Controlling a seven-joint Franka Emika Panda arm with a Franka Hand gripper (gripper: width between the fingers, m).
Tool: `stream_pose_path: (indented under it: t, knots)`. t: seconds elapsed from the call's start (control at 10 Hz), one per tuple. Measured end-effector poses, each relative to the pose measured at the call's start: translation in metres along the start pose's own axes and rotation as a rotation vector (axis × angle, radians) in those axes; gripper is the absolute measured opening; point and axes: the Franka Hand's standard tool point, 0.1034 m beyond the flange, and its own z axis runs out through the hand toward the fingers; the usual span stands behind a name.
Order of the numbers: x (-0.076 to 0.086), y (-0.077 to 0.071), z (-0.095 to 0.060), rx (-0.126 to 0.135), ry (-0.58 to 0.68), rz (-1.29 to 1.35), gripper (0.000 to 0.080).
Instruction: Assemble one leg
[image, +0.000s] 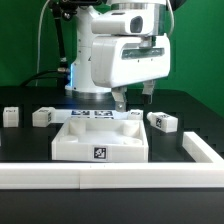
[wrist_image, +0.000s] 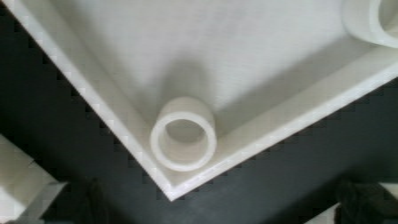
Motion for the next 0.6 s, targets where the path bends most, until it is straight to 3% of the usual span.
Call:
stream_pose_path:
  t: [0.6]
  knots:
    - [-0.0003,-0.0004,0.0009,0.001,-0.001,0.0,0.065]
